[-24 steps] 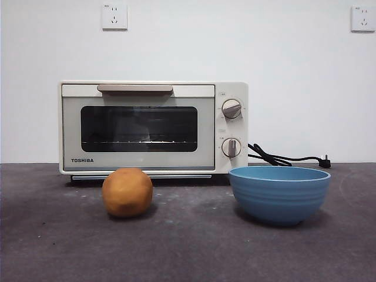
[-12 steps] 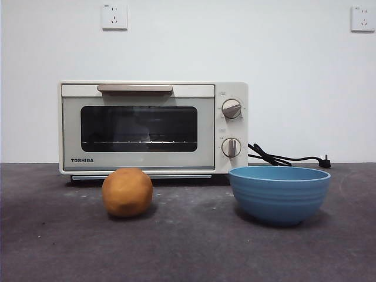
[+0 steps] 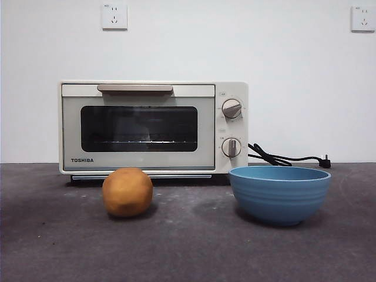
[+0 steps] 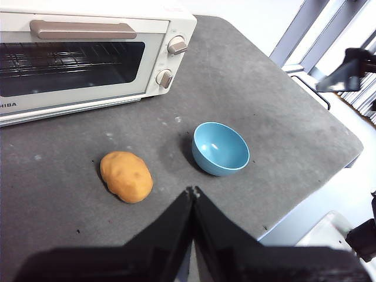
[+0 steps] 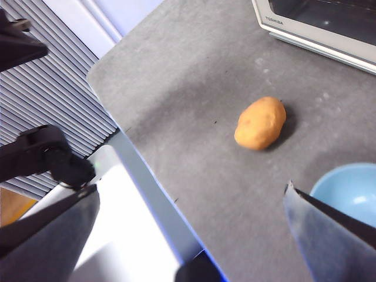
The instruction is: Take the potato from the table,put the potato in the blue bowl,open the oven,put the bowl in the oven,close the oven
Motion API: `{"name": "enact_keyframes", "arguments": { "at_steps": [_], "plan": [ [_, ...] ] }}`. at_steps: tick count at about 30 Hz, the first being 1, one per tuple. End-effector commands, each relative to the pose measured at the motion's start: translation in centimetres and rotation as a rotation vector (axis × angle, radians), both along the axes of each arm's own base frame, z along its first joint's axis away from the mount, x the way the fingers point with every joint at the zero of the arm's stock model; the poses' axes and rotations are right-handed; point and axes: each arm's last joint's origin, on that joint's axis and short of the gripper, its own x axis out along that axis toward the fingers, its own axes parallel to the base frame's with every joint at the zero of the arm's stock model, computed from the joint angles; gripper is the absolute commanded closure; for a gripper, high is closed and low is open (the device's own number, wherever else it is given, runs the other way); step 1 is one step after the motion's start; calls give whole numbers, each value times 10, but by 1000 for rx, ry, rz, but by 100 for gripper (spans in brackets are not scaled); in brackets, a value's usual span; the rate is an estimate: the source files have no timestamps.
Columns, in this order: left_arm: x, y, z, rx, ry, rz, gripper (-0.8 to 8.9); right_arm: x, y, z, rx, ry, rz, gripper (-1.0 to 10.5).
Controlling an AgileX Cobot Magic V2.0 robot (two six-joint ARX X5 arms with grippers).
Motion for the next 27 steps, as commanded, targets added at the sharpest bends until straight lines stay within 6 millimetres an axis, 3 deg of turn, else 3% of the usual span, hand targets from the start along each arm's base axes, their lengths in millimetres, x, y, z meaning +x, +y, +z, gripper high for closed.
{"name": "enact_keyframes", "arguments": {
  "at_steps": [1, 15, 22, 27],
  "plan": [
    [0, 0, 1, 9, -14, -8, 821, 15, 22, -7, -10, 11, -11, 329],
    [0, 0, 1, 10, -13, -7, 821, 92, 137, -68, -229, 56, -57, 329],
    [0, 0, 0, 9, -7, -7, 821, 124, 191, -128, -377, 105, -81, 329],
    [0, 0, 0, 9, -5, -7, 821, 134, 207, -165, -409, 123, -100, 329]
  ]
}}
